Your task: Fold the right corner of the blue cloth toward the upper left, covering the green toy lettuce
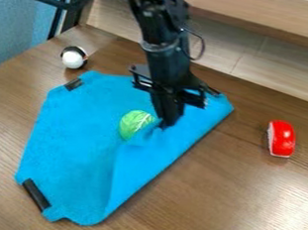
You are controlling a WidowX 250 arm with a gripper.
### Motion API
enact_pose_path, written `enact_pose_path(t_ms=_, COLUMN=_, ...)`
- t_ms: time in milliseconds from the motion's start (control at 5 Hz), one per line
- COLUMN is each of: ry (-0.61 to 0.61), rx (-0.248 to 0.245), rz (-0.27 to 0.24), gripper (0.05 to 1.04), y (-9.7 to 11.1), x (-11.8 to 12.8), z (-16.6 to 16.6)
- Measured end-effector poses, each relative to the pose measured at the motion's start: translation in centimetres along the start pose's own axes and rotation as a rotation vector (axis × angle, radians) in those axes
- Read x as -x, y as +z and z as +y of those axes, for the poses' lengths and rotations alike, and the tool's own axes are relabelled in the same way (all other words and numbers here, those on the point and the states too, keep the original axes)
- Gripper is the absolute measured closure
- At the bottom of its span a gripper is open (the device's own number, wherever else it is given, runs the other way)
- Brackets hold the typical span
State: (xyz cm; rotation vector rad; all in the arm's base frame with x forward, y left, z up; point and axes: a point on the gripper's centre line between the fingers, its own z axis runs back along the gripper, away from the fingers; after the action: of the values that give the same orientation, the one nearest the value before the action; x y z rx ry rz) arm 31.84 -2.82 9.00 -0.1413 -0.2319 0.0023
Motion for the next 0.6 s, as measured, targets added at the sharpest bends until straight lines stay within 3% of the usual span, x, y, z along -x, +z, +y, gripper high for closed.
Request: enact_pose_path(t_ms=600, ry=0.127, rx=-0.008, rz=-0.078, gripper=1.015, y=3.6, x=-2.6, z=6.9)
